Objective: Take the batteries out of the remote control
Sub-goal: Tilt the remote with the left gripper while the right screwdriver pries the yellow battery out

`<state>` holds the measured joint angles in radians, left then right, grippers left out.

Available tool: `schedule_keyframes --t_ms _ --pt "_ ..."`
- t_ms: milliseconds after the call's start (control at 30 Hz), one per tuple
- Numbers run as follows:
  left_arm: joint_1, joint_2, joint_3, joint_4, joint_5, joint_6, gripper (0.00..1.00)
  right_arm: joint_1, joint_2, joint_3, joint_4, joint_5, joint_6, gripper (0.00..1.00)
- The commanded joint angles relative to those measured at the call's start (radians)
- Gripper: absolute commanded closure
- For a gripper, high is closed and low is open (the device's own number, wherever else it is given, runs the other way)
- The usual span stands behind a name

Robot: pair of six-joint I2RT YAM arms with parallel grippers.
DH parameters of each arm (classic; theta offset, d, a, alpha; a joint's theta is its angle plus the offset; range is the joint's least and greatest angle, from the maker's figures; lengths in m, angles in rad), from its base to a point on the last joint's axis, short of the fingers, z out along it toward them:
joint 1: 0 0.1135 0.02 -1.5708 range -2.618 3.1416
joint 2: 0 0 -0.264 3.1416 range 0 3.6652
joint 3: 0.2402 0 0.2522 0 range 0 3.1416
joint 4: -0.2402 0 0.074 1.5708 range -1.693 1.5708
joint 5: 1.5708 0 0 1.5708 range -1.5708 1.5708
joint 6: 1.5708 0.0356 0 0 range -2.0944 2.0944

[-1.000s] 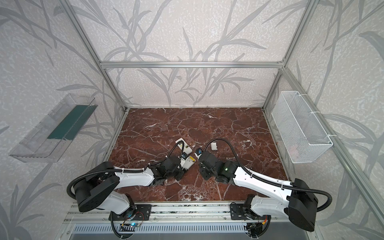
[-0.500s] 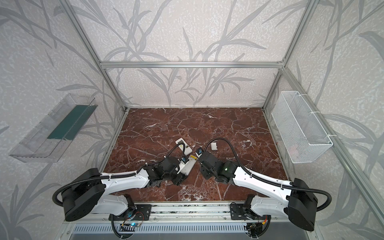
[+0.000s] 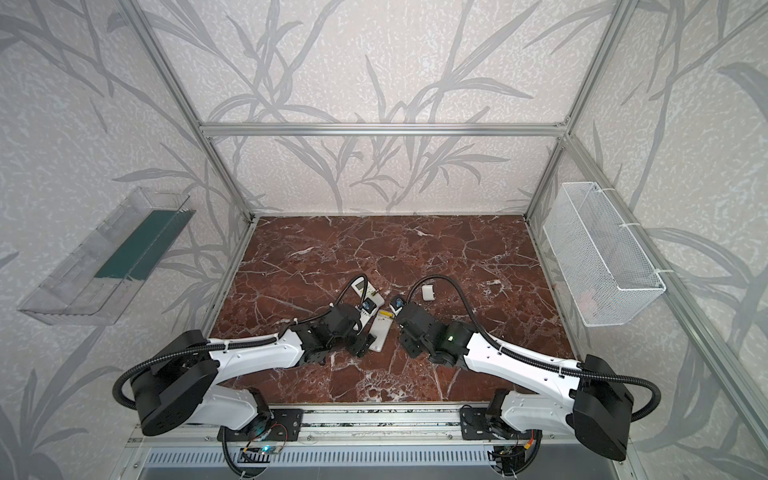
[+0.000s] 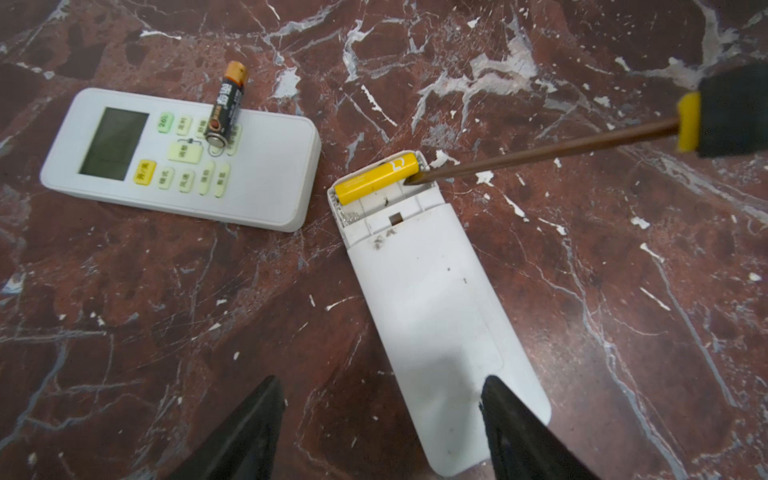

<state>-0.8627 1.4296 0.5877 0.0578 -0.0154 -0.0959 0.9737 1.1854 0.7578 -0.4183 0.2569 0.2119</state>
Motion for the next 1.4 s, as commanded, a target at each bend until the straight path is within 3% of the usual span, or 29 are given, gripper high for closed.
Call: schedule_keyframes --t_ms 0,267,533,700,1000,1367 --pt "0.001 0.009 0.003 0.043 0.054 0.027 0.23 -0.003 -0.008 0.010 -0.001 0.027 0.020 1.00" --pt "0.001 0.072 -0.008 0.035 0.016 0.033 0.26 0.028 0.000 -0.020 0.012 0.053 0.095 1.00" --pt "0.001 0.092 -0.041 0.044 0.015 -0.005 0.32 0.155 0.045 -0.027 -0.026 0.228 0.248 1.00" --pt "0.001 0.085 -0.068 0.060 0.015 -0.010 0.33 0.236 0.046 -0.108 0.055 0.310 0.319 1.00" --pt "0.001 0.090 -0.086 0.069 0.017 -0.019 0.34 0.347 0.100 -0.202 0.208 0.356 0.249 1.00" --pt "0.001 0.085 -0.093 0.067 0.019 -0.022 0.35 0.361 0.067 -0.279 0.331 0.321 0.177 1.00"
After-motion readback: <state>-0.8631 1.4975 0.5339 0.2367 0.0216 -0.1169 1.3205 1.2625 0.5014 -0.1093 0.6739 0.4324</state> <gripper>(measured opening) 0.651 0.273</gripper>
